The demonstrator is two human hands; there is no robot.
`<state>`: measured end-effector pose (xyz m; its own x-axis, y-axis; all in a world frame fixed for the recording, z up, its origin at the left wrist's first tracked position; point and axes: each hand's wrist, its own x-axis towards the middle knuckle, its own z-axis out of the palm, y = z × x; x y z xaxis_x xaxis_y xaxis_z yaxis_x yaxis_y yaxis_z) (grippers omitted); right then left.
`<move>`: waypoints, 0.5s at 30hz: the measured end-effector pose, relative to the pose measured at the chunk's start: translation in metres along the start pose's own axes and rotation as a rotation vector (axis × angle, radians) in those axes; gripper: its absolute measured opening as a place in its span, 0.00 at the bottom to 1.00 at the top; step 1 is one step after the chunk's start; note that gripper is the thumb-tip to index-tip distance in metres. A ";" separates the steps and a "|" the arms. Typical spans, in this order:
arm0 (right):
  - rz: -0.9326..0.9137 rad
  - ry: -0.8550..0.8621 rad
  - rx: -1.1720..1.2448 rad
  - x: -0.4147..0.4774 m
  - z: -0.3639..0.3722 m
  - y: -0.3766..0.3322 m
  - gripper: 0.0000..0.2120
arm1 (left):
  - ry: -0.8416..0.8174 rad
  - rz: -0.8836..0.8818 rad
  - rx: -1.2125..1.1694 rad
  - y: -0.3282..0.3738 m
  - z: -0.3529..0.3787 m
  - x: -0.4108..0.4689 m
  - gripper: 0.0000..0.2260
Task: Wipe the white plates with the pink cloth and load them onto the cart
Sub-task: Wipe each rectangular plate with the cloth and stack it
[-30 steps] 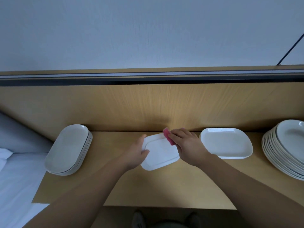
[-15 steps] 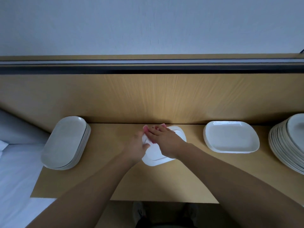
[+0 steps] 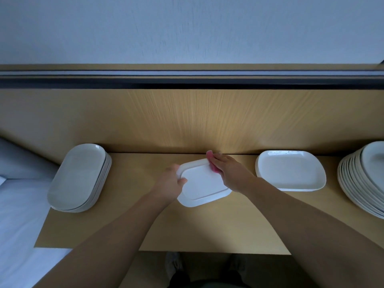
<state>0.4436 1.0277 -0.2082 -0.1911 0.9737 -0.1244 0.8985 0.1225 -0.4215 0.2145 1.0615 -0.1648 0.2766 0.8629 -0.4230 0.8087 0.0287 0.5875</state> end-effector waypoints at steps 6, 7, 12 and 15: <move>0.167 -0.030 0.152 -0.012 0.000 0.002 0.33 | 0.010 -0.024 -0.024 -0.004 0.003 -0.002 0.18; 0.201 -0.044 0.151 -0.015 0.000 0.001 0.34 | 0.012 -0.029 -0.026 -0.005 0.003 -0.002 0.18; 0.321 -0.113 0.122 -0.036 0.008 -0.004 0.36 | 0.035 -0.055 -0.056 -0.010 0.008 -0.003 0.18; 0.323 -0.125 0.115 -0.050 0.020 -0.006 0.38 | 0.034 -0.068 -0.061 -0.013 0.010 -0.003 0.19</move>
<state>0.4399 0.9745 -0.2177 0.0424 0.9268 -0.3731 0.8714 -0.2170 -0.4399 0.2083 1.0530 -0.1783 0.2038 0.8745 -0.4401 0.7914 0.1175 0.5999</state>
